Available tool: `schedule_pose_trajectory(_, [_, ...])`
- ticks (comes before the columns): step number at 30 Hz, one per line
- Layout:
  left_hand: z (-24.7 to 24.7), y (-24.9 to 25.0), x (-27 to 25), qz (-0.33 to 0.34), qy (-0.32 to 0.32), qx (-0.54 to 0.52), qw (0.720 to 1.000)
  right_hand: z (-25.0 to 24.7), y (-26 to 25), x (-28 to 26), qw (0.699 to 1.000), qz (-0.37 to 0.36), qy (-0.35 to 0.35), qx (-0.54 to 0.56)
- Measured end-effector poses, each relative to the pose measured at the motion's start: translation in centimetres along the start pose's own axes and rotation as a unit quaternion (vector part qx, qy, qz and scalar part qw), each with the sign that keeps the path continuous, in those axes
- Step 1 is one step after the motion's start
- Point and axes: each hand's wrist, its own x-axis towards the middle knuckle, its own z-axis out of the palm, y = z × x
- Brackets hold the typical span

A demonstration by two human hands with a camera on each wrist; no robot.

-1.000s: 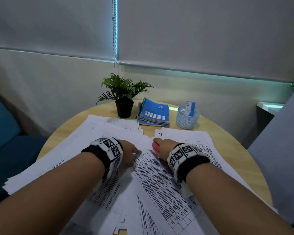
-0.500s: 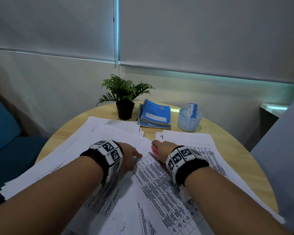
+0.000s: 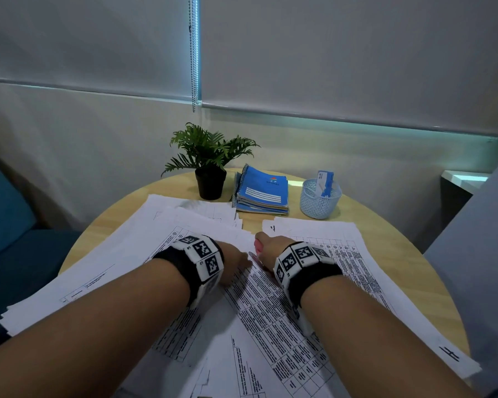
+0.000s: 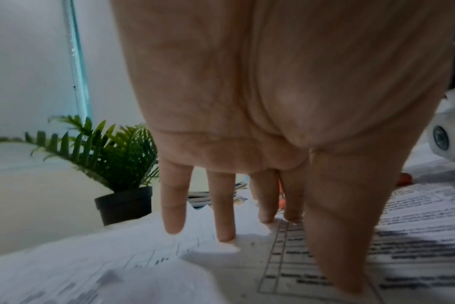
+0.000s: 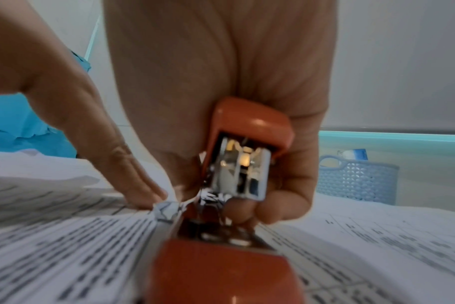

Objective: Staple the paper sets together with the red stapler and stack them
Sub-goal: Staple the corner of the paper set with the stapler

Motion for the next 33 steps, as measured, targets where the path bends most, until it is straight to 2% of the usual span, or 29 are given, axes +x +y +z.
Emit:
schedule_pose_trajectory(4, [0.0,0.3,0.5,0.004,-0.029,0.008,1.000,-0.3,0.1,-0.2,1.000,-0.011,-0.007,-0.007])
schedule_pose_trajectory(16, [-0.2,0.0,0.1,0.018,-0.016,0.007,1.000,-1.1,0.6,-0.2,0.998,-0.023,-0.015,-0.058])
schedule_pose_trajectory(21, [-0.2,0.0,0.0,0.027,-0.011,0.007,1.000,-1.2,0.8,0.0,0.991,-0.024,-0.019,-0.132])
schedule_pose_trajectory(26, [-0.3,0.0,0.0,0.038,-0.011,0.023,0.999,-1.0,0.5,0.7,0.991,-0.003,-0.022,-0.134])
schedule_pose_trajectory(28, [-0.3,0.1,0.1,0.044,-0.010,0.028,0.999,-0.8,0.7,0.9,0.990,-0.015,-0.024,-0.139])
schedule_pose_trajectory(31, [-0.2,-0.3,0.6,0.043,-0.006,-0.002,0.999,-0.8,1.5,-0.3,0.983,-0.041,-0.026,-0.175])
schedule_pose_trajectory(33, [-0.4,-0.7,1.0,0.036,0.004,-0.047,0.998,-1.0,2.6,-1.1,0.982,-0.033,-0.029,-0.186])
